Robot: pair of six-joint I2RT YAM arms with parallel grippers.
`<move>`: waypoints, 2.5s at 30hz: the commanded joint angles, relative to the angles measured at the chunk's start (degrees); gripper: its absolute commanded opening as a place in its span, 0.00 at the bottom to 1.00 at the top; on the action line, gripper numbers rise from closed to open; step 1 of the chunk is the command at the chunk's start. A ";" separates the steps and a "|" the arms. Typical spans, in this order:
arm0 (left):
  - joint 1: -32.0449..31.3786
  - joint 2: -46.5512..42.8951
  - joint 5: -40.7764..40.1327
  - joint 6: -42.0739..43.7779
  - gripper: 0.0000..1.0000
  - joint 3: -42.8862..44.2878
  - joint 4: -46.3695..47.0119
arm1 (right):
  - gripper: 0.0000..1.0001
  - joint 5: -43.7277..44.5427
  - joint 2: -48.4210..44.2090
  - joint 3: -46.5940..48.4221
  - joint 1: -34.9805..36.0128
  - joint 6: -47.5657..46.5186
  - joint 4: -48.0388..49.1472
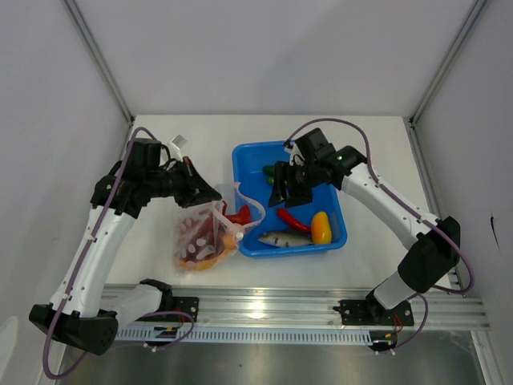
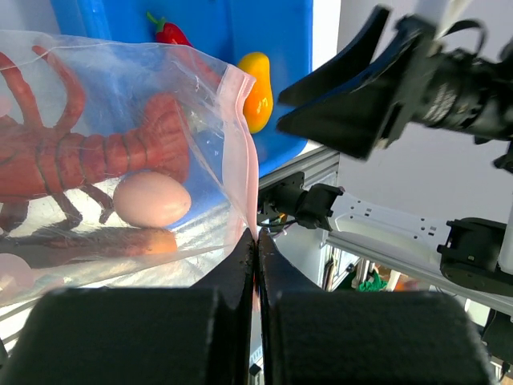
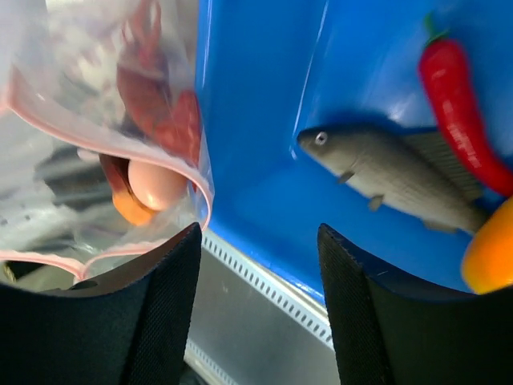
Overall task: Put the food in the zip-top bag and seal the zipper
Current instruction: Adjust the zipper food storage bag at the center of the board.
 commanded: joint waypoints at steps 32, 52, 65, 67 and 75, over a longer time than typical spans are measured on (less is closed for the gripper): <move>1.27 -5.00 -10.46 0.69 0.01 2.44 -3.91 | 0.00 -5.08 16.43 32.52 9.87 -0.92 -4.83; 2.94 -11.51 -18.48 -1.43 0.01 7.18 -5.84 | 0.00 -0.33 20.92 43.67 11.36 -4.53 -8.26; 2.94 -13.01 -19.83 -2.65 0.01 8.88 -5.23 | 0.00 -6.56 23.38 43.59 8.99 -3.12 -8.09; 2.94 -11.08 -16.65 -3.44 0.00 7.20 -4.27 | 0.03 -6.83 24.08 43.14 8.99 -3.12 -8.26; 2.94 -8.43 -12.42 -3.01 0.01 1.48 -1.18 | 0.53 -1.30 23.56 42.53 8.38 -5.31 -12.30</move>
